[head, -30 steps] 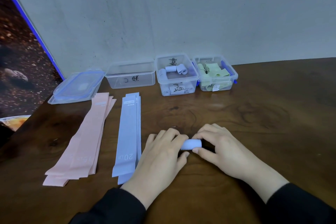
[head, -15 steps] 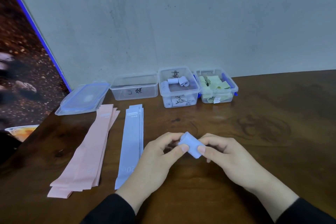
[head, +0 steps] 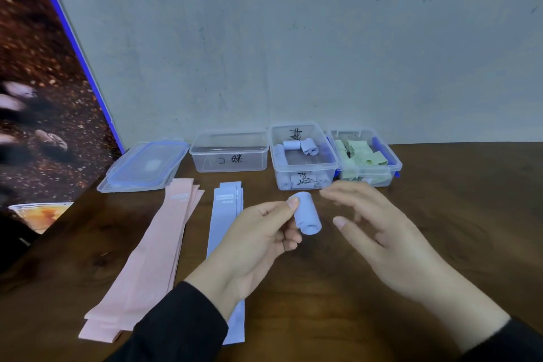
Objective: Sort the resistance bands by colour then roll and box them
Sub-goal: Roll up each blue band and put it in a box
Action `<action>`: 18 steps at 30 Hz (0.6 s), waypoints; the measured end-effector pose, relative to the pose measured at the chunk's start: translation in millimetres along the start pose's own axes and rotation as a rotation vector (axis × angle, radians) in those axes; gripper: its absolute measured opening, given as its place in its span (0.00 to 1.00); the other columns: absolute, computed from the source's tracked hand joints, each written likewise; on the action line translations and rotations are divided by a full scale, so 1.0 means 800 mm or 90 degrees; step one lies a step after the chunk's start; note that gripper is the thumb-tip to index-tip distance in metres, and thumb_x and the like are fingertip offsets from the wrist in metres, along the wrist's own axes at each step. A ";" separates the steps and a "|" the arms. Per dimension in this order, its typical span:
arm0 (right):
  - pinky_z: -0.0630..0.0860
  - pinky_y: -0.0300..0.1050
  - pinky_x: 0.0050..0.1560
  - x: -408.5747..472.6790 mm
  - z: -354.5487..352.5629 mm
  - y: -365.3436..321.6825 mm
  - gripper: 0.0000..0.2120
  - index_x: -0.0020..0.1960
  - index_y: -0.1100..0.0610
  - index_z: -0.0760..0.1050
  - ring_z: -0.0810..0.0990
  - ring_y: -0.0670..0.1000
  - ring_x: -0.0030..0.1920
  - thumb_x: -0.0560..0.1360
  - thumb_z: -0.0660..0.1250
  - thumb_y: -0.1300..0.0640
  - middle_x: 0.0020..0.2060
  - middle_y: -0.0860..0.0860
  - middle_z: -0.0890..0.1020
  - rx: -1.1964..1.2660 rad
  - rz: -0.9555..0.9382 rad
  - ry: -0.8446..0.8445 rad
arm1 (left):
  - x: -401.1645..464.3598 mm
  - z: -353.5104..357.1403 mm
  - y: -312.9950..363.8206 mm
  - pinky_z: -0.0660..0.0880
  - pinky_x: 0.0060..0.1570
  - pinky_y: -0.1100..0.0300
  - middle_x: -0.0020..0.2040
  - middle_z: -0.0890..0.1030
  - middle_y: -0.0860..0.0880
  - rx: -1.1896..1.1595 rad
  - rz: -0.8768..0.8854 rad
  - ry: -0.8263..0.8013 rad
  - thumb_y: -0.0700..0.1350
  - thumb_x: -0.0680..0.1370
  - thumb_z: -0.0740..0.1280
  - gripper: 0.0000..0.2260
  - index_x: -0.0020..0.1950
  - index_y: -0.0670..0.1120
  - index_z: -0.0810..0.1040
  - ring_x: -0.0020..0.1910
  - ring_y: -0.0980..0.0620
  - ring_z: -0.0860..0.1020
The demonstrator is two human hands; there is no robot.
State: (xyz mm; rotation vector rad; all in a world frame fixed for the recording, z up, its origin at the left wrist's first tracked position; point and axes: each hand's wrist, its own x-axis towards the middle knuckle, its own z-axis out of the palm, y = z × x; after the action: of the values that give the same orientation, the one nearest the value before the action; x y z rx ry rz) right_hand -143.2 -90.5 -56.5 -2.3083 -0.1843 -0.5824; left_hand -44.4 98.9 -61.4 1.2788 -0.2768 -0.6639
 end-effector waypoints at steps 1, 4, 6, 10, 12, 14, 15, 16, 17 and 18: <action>0.72 0.33 0.58 0.008 0.001 0.001 0.19 0.69 0.40 0.75 0.72 0.41 0.68 0.81 0.65 0.54 0.68 0.34 0.73 -0.029 -0.033 -0.024 | 0.005 -0.002 0.003 0.74 0.45 0.56 0.41 0.76 0.44 -0.016 -0.023 -0.012 0.53 0.76 0.71 0.19 0.54 0.36 0.83 0.35 0.52 0.74; 0.66 0.33 0.68 0.032 0.005 0.007 0.18 0.69 0.45 0.77 0.71 0.42 0.71 0.80 0.66 0.52 0.68 0.36 0.75 -0.096 -0.099 -0.058 | 0.015 -0.003 0.014 0.74 0.41 0.57 0.41 0.78 0.43 -0.058 -0.078 -0.058 0.53 0.75 0.73 0.16 0.52 0.41 0.84 0.34 0.52 0.74; 0.67 0.35 0.68 0.050 0.005 0.010 0.17 0.67 0.48 0.79 0.73 0.41 0.68 0.79 0.66 0.50 0.65 0.36 0.77 -0.118 -0.130 -0.055 | 0.023 -0.004 0.020 0.73 0.39 0.58 0.39 0.78 0.43 -0.082 -0.097 -0.067 0.54 0.74 0.73 0.17 0.52 0.41 0.82 0.32 0.52 0.73; 0.71 0.38 0.63 0.082 0.002 0.016 0.14 0.63 0.49 0.79 0.77 0.42 0.61 0.78 0.72 0.52 0.58 0.38 0.80 -0.184 -0.188 -0.035 | 0.044 -0.009 0.033 0.73 0.35 0.60 0.35 0.79 0.45 -0.095 -0.122 -0.076 0.53 0.74 0.72 0.15 0.50 0.41 0.82 0.31 0.52 0.73; 0.71 0.38 0.61 0.096 -0.001 0.019 0.15 0.62 0.49 0.80 0.78 0.44 0.58 0.76 0.74 0.54 0.55 0.39 0.81 -0.218 -0.200 -0.030 | 0.058 -0.012 0.039 0.73 0.33 0.60 0.34 0.78 0.45 -0.091 -0.132 -0.073 0.52 0.77 0.71 0.13 0.49 0.42 0.82 0.30 0.52 0.73; 0.70 0.37 0.60 0.109 -0.004 0.021 0.15 0.61 0.49 0.81 0.77 0.42 0.56 0.75 0.74 0.54 0.53 0.39 0.82 -0.259 -0.215 -0.035 | 0.073 -0.013 0.044 0.72 0.32 0.60 0.33 0.78 0.45 -0.078 -0.145 -0.065 0.49 0.80 0.68 0.11 0.47 0.42 0.81 0.29 0.52 0.72; 0.69 0.34 0.60 0.115 -0.005 0.022 0.14 0.61 0.48 0.81 0.76 0.40 0.55 0.75 0.74 0.54 0.52 0.39 0.82 -0.285 -0.220 -0.039 | 0.082 -0.014 0.046 0.72 0.31 0.61 0.33 0.78 0.46 -0.073 -0.152 -0.060 0.49 0.81 0.68 0.11 0.45 0.42 0.81 0.28 0.52 0.72; 0.67 0.31 0.60 0.119 -0.006 0.024 0.14 0.60 0.47 0.82 0.75 0.38 0.54 0.75 0.75 0.54 0.51 0.38 0.82 -0.311 -0.221 -0.043 | 0.090 -0.015 0.047 0.71 0.30 0.61 0.32 0.78 0.46 -0.069 -0.160 -0.056 0.48 0.81 0.67 0.11 0.44 0.43 0.81 0.28 0.52 0.71; 0.65 0.28 0.60 0.124 -0.007 0.026 0.14 0.60 0.47 0.82 0.74 0.38 0.53 0.75 0.76 0.54 0.51 0.38 0.81 -0.333 -0.214 -0.045 | 0.098 -0.015 0.048 0.69 0.28 0.62 0.32 0.78 0.46 -0.066 -0.170 -0.051 0.48 0.81 0.67 0.11 0.43 0.43 0.81 0.27 0.53 0.71; 0.64 0.27 0.59 0.127 -0.007 0.028 0.14 0.59 0.46 0.82 0.73 0.39 0.53 0.74 0.76 0.53 0.51 0.38 0.81 -0.346 -0.203 -0.048 | 0.106 -0.015 0.049 0.68 0.27 0.63 0.32 0.78 0.46 -0.062 -0.180 -0.046 0.48 0.81 0.67 0.10 0.43 0.44 0.81 0.26 0.53 0.70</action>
State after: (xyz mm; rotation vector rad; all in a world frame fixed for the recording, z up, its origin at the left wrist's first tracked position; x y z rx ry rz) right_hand -48.5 -114.0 -20.4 -2.8542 -0.4883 -0.7780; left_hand 40.6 63.0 -41.9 1.2127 -0.1212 -0.9557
